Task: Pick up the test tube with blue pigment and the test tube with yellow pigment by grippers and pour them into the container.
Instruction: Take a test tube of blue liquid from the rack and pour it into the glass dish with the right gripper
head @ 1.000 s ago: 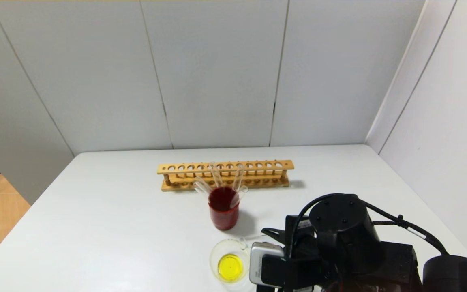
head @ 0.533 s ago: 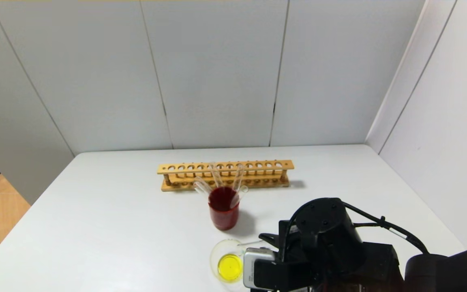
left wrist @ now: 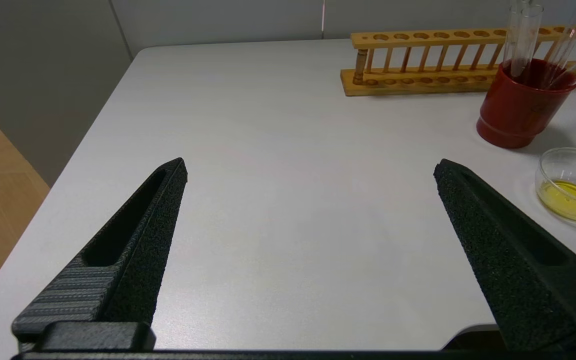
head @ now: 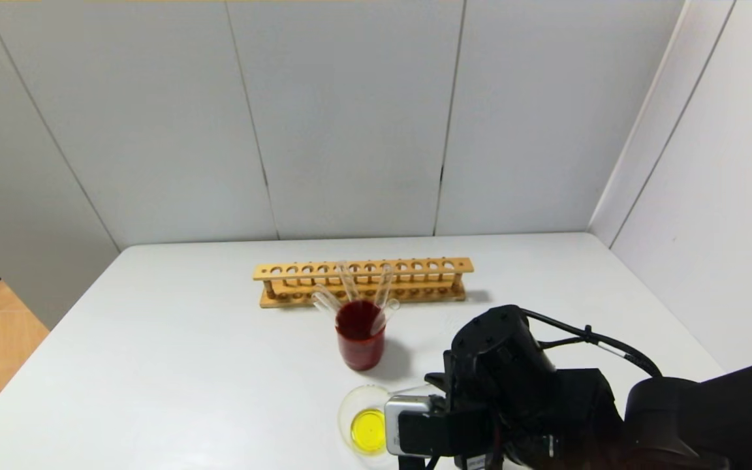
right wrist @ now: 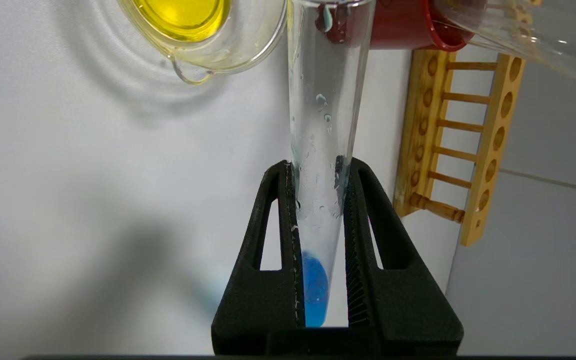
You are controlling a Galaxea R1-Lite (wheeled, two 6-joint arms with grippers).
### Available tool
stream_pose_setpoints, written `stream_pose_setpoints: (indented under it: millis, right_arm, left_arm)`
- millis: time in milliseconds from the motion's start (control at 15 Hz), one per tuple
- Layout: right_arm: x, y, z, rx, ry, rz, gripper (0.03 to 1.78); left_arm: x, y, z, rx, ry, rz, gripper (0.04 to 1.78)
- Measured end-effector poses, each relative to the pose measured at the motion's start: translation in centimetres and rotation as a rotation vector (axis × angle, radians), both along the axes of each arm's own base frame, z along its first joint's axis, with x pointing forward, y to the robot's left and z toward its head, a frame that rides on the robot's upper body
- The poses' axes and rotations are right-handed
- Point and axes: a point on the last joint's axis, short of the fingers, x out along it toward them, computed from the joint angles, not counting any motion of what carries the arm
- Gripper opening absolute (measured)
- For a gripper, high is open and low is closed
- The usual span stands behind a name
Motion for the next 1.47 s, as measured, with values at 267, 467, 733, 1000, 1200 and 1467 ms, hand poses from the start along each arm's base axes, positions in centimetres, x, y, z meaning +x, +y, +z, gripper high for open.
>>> stream_pose_setpoints:
  millis: [267,467,733,1000,1200,1467]
  right_arm:
    - [0.6,0.6,0.3,-0.044,0.035,-0.001,0.32]
    - [1.0,1.2,0.4,-0.071,0.053,0.001,0.32]
    - [1.7,2.0,0.5,-0.122,0.089,0.006,0.32]
    - [2.2,2.4,0.0,-0.158,0.109,0.010,0.32]
    - [2.3,2.4,-0.1,-0.196,0.108,0.037,0.32]
    - [2.6,2.7,0.2,-0.253,0.119,0.022,0.32]
  left_arm:
    - [0.0,0.0,0.0,0.000,0.000,0.000,1.75]
    - [0.0,0.0,0.0,0.000,0.000,0.000,1.75]
    - [0.0,0.0,0.0,0.000,0.000,0.000,1.75]
    - [0.0,0.0,0.0,0.000,0.000,0.000,1.75]
    - [0.0,0.0,0.0,0.000,0.000,0.000,1.75]
    - [0.0,0.0,0.0,-0.001,0.000,0.000,1.75]
